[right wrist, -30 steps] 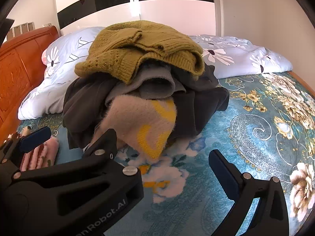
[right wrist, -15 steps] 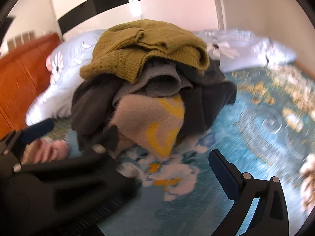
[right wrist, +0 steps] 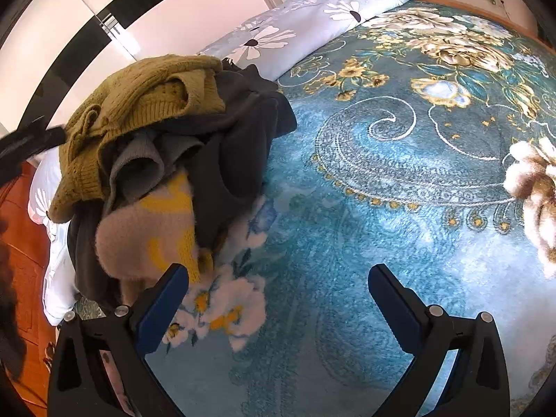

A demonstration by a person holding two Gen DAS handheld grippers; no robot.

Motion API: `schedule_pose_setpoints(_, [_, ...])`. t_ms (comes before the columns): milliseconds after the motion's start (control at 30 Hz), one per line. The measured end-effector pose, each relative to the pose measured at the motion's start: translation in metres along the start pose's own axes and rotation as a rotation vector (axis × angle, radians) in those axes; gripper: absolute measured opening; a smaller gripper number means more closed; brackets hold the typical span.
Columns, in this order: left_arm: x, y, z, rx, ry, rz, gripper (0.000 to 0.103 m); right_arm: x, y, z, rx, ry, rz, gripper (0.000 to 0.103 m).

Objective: Fold clothes
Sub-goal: 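Grasp the mustard sweater with the left gripper and lift it off the pile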

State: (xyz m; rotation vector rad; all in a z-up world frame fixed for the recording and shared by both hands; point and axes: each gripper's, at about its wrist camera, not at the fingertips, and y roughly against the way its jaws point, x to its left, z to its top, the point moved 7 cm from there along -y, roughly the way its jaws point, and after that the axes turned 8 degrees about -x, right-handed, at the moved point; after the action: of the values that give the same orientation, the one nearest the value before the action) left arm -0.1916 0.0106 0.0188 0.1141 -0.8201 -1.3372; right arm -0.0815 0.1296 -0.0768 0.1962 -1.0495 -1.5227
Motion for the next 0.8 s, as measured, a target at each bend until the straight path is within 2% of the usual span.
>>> schedule_pose_setpoints(33, [-0.001, -0.009, 0.001, 0.027, -0.011, 0.022, 0.102, 0.0, 0.001, 0.0, 0.0, 0.004, 0.001, 0.103])
schedule_pose_setpoints(133, [0.003, -0.021, 0.004, 0.054, 0.024, 0.032, 0.081, -0.005, 0.005, 0.0, 0.003, -0.004, -0.005, 0.103])
schedule_pose_setpoints(200, [0.009, -0.024, 0.008, 0.064, 0.067, 0.014, 0.054, -0.008, 0.007, 0.0, 0.001, -0.014, -0.011, 0.103])
schedule_pose_setpoints(233, [0.012, -0.025, 0.009, 0.07, 0.089, 0.005, 0.046, -0.01, 0.007, 0.0, 0.002, -0.021, -0.014, 0.103])
schedule_pose_setpoints(300, [0.019, -0.027, 0.013, 0.08, 0.133, -0.012, 0.012, -0.011, 0.007, -0.002, 0.007, -0.023, -0.017, 0.103])
schedule_pose_setpoints(367, [0.026, -0.027, 0.019, 0.075, 0.17, -0.027, 0.011, -0.011, 0.005, -0.004, 0.014, -0.016, -0.02, 0.103])
schedule_pose_setpoints(467, [0.036, 0.002, 0.038, -0.017, 0.184, -0.07, 0.01, -0.01, 0.003, -0.008, 0.026, 0.0, -0.022, 0.103])
schedule_pose_setpoints(800, [0.078, 0.181, 0.1, -0.301, 0.334, -0.541, 0.01, -0.011, 0.018, -0.007, 0.013, -0.02, -0.009, 0.103])
